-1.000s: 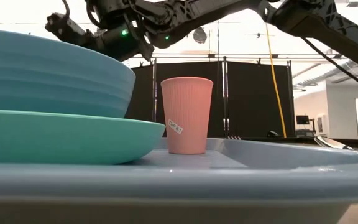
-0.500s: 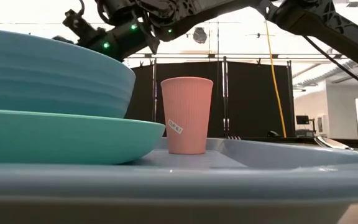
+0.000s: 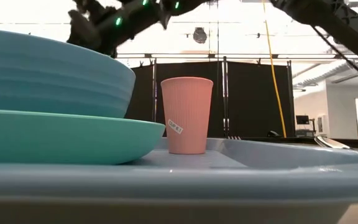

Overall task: Set up tray
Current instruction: Put the yellow table napkin on top of the blue tray to the left of the green plate

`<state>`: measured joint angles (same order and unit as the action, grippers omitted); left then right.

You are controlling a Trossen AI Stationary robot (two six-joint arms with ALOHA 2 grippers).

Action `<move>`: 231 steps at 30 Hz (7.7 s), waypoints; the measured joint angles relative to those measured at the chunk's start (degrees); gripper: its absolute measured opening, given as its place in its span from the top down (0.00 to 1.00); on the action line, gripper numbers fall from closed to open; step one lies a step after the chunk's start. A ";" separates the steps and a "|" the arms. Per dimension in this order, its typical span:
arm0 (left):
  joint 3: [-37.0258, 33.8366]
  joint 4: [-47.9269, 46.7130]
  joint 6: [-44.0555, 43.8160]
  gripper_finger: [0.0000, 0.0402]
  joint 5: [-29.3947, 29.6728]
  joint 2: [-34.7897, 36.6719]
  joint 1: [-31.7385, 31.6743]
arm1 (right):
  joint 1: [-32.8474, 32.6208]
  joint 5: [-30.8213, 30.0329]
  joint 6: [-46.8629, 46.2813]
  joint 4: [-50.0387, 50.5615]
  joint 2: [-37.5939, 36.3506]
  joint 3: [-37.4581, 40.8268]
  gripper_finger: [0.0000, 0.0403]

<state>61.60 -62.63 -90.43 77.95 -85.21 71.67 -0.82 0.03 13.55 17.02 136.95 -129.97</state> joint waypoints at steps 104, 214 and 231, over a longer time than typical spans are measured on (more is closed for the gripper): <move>-7.30 15.40 24.20 0.13 -47.33 0.15 -19.83 | -13.81 -12.24 -15.66 -44.99 -58.06 84.11 0.67; -10.40 12.23 6.32 0.36 -56.42 -13.55 -13.96 | -13.79 -12.20 -16.62 -42.28 -57.62 84.13 0.67; -9.86 12.40 7.66 0.65 -48.22 -13.24 -11.77 | -13.46 -12.20 -16.97 -41.99 -57.62 84.13 0.67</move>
<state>51.75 -50.23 -82.76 29.73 -98.45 59.90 -14.28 -12.16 -3.42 -24.97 79.33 -45.84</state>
